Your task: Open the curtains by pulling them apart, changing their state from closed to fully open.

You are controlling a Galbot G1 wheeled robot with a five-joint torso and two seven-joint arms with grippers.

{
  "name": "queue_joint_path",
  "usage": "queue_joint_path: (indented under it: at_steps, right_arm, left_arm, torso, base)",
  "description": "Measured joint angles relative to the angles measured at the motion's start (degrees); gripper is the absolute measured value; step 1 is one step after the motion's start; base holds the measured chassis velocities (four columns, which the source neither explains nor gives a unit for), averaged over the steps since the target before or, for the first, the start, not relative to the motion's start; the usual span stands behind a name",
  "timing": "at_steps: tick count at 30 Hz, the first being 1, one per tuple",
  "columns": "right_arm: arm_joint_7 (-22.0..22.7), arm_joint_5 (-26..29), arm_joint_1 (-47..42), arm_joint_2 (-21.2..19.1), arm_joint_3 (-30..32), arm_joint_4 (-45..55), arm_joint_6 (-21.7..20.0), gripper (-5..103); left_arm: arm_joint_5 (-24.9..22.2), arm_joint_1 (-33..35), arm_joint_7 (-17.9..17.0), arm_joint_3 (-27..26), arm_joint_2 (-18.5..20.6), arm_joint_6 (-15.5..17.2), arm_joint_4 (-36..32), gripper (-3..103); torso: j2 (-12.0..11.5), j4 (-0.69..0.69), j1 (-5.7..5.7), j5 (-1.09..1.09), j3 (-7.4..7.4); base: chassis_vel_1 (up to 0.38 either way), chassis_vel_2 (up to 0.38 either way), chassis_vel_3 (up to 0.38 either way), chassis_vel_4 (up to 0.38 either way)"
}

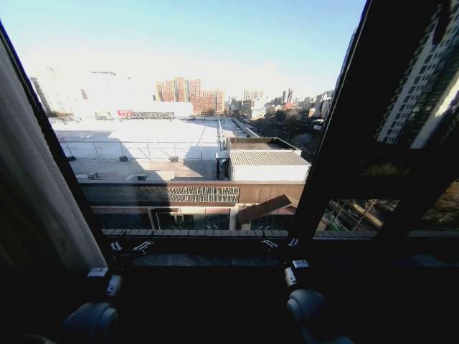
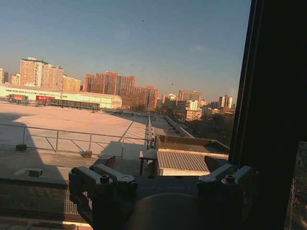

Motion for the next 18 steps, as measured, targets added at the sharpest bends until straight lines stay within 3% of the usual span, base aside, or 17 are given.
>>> queue_joint_path:
  at_steps: [18]
  right_arm:
    - [0.19, -0.06, 0.47, 0.24, -0.25, -1.46, -1.10, 100]
  left_arm:
    - [0.41, -0.19, 0.01, 0.54, -0.84, -0.10, 0.72, 100]
  torso:
    - [0.00, 0.01, -0.01, 0.00, 0.00]
  base:
    - [-0.341, -0.348, 0.342, 0.354]
